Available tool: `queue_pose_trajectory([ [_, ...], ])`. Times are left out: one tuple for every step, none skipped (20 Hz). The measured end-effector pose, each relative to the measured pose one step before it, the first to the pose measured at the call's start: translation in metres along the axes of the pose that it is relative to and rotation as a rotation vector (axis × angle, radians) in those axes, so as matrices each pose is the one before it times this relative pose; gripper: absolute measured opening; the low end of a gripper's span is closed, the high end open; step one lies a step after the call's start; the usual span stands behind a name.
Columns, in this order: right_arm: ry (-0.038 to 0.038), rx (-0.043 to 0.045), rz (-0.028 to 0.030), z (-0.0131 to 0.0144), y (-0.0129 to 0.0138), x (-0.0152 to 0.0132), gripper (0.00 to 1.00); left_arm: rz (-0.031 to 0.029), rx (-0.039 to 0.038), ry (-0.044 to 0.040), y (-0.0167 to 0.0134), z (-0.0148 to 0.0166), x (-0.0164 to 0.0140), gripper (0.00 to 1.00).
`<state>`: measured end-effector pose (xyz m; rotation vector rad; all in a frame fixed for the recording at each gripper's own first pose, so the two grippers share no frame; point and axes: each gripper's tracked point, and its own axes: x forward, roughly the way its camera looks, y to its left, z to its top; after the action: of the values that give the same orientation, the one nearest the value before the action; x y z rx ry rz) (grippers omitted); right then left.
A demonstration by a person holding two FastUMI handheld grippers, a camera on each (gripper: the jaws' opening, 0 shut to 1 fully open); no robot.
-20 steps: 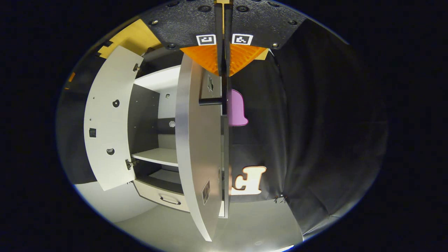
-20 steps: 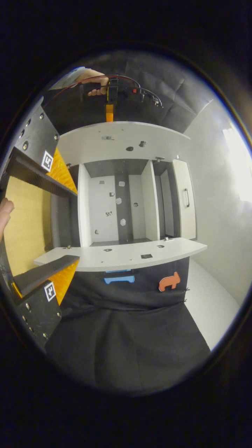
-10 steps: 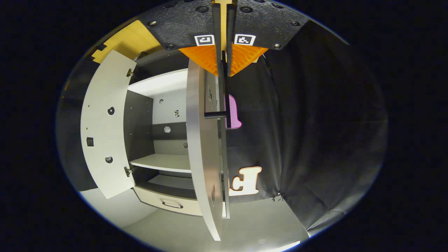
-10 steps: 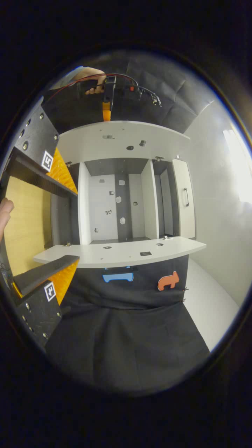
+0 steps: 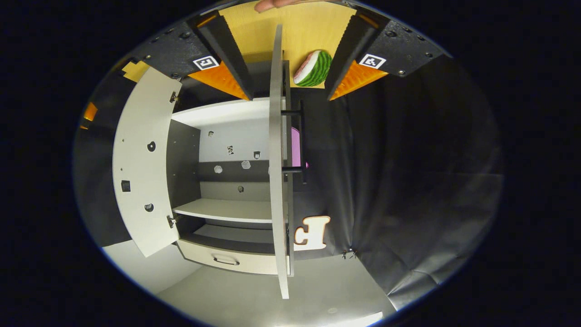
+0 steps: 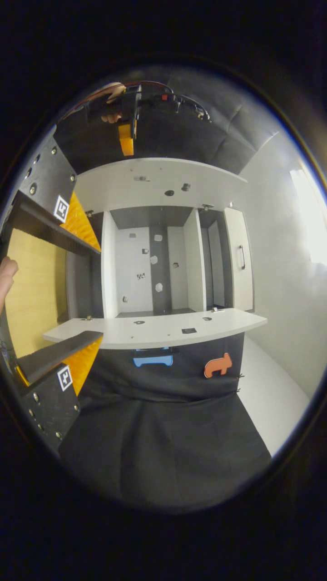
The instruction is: Open the right door of the double-door shoe cabinet with the right hand, and open the left door with the left hand.
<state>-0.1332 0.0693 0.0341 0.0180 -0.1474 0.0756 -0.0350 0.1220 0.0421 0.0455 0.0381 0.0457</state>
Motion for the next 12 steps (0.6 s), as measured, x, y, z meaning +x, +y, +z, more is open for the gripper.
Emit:
queue_pose_trajectory([
  [0.00142,-0.00262,0.00066,-0.00049,0.00046,0.00009,0.99,0.01177,0.00206,-0.00586,-0.00222,-0.00135,-0.0055,0.98],
  [0.00221,-0.00106,-0.00035,-0.00167,-0.00006,0.00013,0.98,0.01041,0.00299,-0.00738,-0.00247,0.00006,-0.00453,0.98],
  [0.00273,-0.00132,0.00016,-0.00086,-0.00063,0.00067,0.99,-0.00052,-0.00079,-0.00152,-0.00589,-0.00159,-0.00631,0.99],
  [0.0031,-0.00122,-0.00081,-0.00163,-0.00136,0.00051,0.99,-0.00808,-0.00979,0.0,-0.00865,-0.00101,-0.00526,0.98],
  [0.00235,-0.00004,-0.00044,-0.00116,-0.00128,0.00011,0.99,-0.00811,-0.00501,0.00052,-0.00959,-0.0026,-0.00425,0.98],
  [0.00215,0.00074,0.00176,-0.00108,0.00045,0.00095,0.98,-0.00416,0.00203,-0.00143,-0.00706,-0.00282,-0.00427,0.97],
  [0.00298,0.00029,0.00357,-0.0011,0.00007,0.00032,0.98,0.00072,0.00231,-0.00523,-0.00643,-0.00137,-0.0047,0.97],
  [0.00558,0.00092,0.00218,-0.00258,-0.00127,0.0004,0.98,0.0004,0.00076,-0.00793,-0.00677,-0.00053,-0.00459,0.98],
  [0.01015,0.00162,-0.00187,-0.00303,-0.00187,0.00106,0.98,-0.0036,-0.004,-0.00605,-0.00899,-0.00164,-0.00477,0.97],
  [0.01045,-0.00034,-0.00244,-0.0027,-0.00176,0.00088,1.0,-0.00845,-0.00812,-0.00247,-0.00861,-0.00191,-0.00493,0.98],
  [0.00724,-0.00231,-0.00039,-0.00164,-0.00111,0.00043,1.0,-0.00916,-0.016,-0.00296,-0.00852,-0.00211,-0.00482,0.98],
  [0.00594,-0.00282,-0.00013,-0.00117,-0.00025,0.00053,0.98,-0.00931,-0.01063,-0.00356,-0.00876,-0.00223,-0.00406,0.97],
])
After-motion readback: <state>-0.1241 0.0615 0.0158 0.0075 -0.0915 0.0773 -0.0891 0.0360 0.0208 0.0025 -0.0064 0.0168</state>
